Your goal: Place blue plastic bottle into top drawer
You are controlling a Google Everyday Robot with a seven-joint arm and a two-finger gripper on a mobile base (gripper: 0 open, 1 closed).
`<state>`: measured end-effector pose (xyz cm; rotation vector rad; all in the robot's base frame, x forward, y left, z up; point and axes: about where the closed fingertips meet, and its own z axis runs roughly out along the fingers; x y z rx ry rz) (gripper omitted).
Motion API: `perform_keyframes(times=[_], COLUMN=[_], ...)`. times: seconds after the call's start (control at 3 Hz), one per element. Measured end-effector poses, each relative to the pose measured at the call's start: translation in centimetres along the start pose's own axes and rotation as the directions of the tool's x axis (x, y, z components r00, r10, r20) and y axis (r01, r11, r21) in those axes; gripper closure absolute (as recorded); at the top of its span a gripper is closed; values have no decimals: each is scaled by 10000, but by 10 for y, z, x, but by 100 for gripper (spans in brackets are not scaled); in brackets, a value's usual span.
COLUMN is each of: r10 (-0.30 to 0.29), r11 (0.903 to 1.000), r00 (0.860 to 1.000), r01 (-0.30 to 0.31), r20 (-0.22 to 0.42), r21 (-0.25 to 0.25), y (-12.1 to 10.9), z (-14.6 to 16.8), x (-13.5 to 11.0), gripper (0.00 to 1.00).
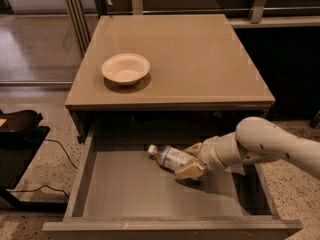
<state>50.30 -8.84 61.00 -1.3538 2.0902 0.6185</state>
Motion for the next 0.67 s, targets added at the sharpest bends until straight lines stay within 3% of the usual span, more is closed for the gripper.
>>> perform_keyframes(times=[0.33, 0.67], r10=[0, -1], r11=[10000, 10000], r00=[10000, 10000], r01=[0, 1], r20=[0, 0], r21=[-1, -2], y=[0, 0], z=[0, 0], x=[0, 0], gripper=[0, 0])
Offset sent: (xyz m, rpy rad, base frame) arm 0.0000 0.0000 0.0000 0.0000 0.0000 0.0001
